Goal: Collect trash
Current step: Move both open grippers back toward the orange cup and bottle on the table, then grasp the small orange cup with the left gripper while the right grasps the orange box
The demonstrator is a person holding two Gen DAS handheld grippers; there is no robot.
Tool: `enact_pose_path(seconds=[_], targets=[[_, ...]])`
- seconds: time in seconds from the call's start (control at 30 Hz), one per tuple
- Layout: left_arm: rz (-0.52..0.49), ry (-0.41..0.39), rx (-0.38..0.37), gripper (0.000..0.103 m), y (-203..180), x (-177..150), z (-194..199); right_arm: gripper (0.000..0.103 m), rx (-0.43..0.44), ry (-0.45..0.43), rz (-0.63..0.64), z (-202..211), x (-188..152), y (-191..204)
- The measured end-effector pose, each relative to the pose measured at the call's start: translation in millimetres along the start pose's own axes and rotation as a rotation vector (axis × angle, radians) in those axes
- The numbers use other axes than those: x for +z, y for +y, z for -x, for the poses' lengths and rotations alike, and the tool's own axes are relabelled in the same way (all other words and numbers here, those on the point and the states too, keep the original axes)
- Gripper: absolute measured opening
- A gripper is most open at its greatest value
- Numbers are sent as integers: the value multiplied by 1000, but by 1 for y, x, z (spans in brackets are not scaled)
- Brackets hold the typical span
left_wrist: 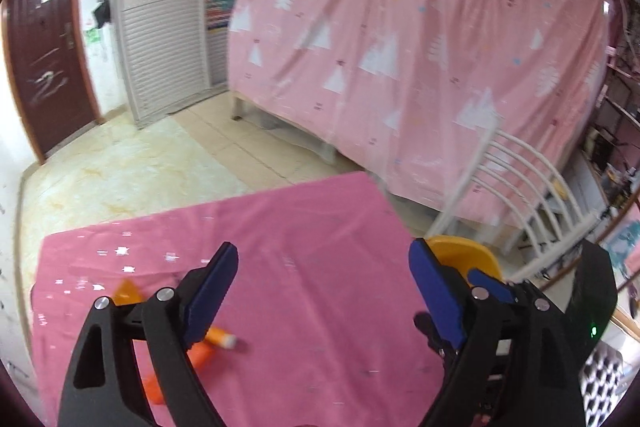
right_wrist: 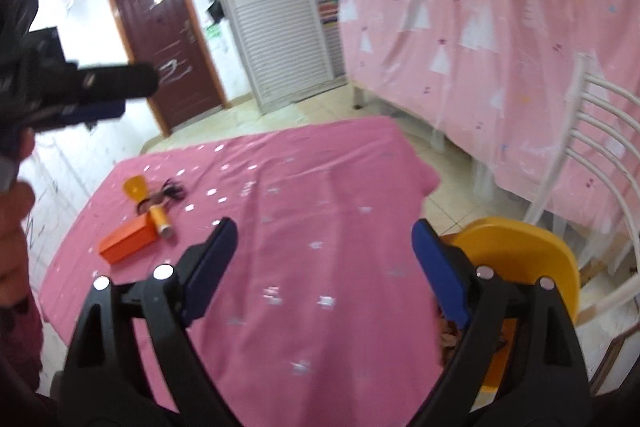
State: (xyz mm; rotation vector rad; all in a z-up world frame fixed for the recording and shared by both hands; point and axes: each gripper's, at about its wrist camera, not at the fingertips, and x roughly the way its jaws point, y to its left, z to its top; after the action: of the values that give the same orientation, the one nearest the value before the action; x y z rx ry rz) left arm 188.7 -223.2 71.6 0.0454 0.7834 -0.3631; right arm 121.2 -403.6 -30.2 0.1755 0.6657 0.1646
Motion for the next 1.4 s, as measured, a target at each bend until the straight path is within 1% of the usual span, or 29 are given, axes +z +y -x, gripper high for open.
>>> enact_pose_path(seconds=[0.17, 0.27, 0.37, 0.4, 0.53, 0.57, 0.6, 0.63, 0.8, 1.0, 1.03, 1.07, 1.1, 1.17, 1.2, 1.23, 1.4], targets=[[39, 2, 68, 81, 47, 6, 1, 85, 35, 43, 79, -19, 4, 41], [58, 18, 90, 81, 69, 5, -2, 85, 52, 61, 104, -27, 6, 59], [72, 23, 97, 81, 87, 3, -2, 85, 113, 84, 107, -34, 9, 73], [81, 24, 100, 81, 94, 1, -3, 85, 119, 89, 110, -35, 9, 76], [98, 38, 101, 81, 114, -3, -7, 86, 126, 113, 139, -43, 9, 97], [97, 38, 100, 81, 117, -5, -7, 88, 130, 116, 143, -44, 9, 101], [98, 37, 102, 81, 121, -8, -7, 93, 134, 118, 145, -45, 9, 105], [99, 36, 105, 81, 125, -10, -8, 95, 140, 118, 146, -46, 9, 109], [120, 73, 115, 81, 156, -19, -20, 95, 143, 142, 163, -58, 7, 122], [120, 109, 148, 81, 181, -30, -41, 95, 140, 169, 185, -70, 5, 135], [120, 108, 163, 80, 184, -32, -44, 95, 141, 173, 190, -71, 4, 137], [120, 108, 168, 74, 186, -34, -46, 95, 142, 178, 194, -73, 4, 139], [123, 122, 153, 70, 190, -37, -51, 95, 141, 182, 200, -75, 3, 141], [131, 132, 143, 68, 195, -40, -56, 95, 137, 188, 207, -78, 3, 144], [128, 138, 136, 63, 197, -41, -60, 95, 137, 192, 209, -79, 3, 145], [127, 143, 129, 61, 198, -42, -62, 95, 135, 195, 209, -80, 2, 146], [113, 151, 97, 60, 203, -46, -68, 95, 129, 201, 207, -83, 3, 147]])
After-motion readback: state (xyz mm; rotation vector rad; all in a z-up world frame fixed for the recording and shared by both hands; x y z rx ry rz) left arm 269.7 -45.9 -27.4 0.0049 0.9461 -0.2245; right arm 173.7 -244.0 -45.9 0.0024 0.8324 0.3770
